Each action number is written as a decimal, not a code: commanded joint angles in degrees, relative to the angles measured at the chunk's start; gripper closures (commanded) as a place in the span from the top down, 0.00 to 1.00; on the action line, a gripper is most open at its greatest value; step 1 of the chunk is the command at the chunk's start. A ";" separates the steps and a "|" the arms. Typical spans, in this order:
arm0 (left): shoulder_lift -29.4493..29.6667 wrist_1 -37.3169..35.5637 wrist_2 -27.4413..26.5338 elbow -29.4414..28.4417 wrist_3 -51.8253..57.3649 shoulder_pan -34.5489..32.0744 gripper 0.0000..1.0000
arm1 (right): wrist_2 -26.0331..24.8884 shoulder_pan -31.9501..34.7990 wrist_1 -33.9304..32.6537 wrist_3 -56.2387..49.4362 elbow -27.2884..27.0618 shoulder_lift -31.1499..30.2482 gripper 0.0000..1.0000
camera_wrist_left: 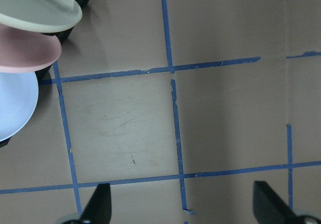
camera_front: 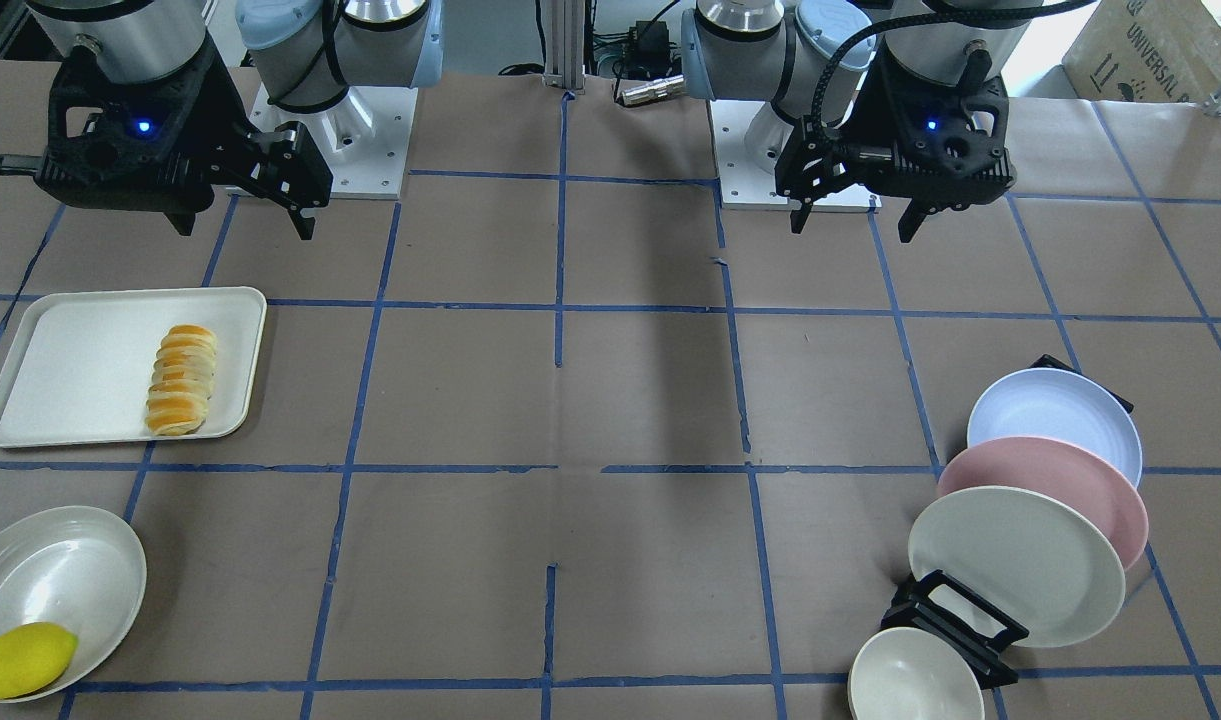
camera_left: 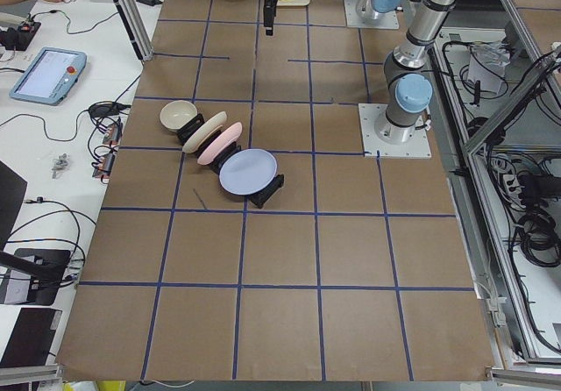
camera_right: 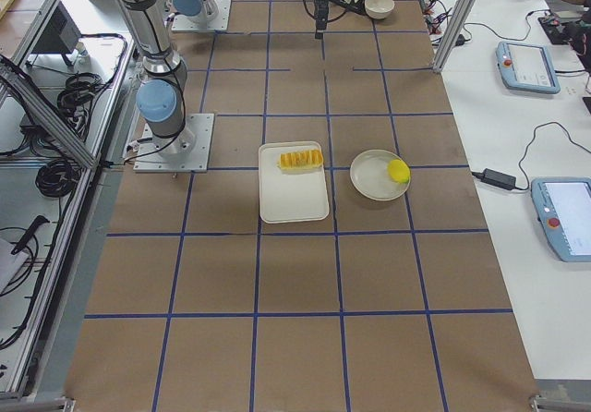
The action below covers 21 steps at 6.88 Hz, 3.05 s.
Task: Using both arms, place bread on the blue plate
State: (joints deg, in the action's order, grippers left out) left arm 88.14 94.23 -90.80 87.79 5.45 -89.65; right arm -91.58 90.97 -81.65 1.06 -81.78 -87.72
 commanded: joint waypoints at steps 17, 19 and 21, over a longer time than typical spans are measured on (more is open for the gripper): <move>0.10 1.30 -0.52 1.77 13.46 14.62 1.00 | 0.00 -26.72 -33.90 -31.99 -33.87 0.52 0.92; 1.76 1.13 -1.04 1.59 27.17 26.93 1.00 | 1.57 -26.72 -37.69 -31.99 -34.67 4.90 0.91; 8.51 0.52 -0.96 -0.95 36.51 35.56 1.00 | 2.37 -26.81 -43.04 -32.17 -34.59 10.60 0.90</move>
State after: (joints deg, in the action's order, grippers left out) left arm 92.99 95.16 -91.77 88.02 35.85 -59.48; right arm -89.88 64.24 -121.70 -30.97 -116.37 -80.59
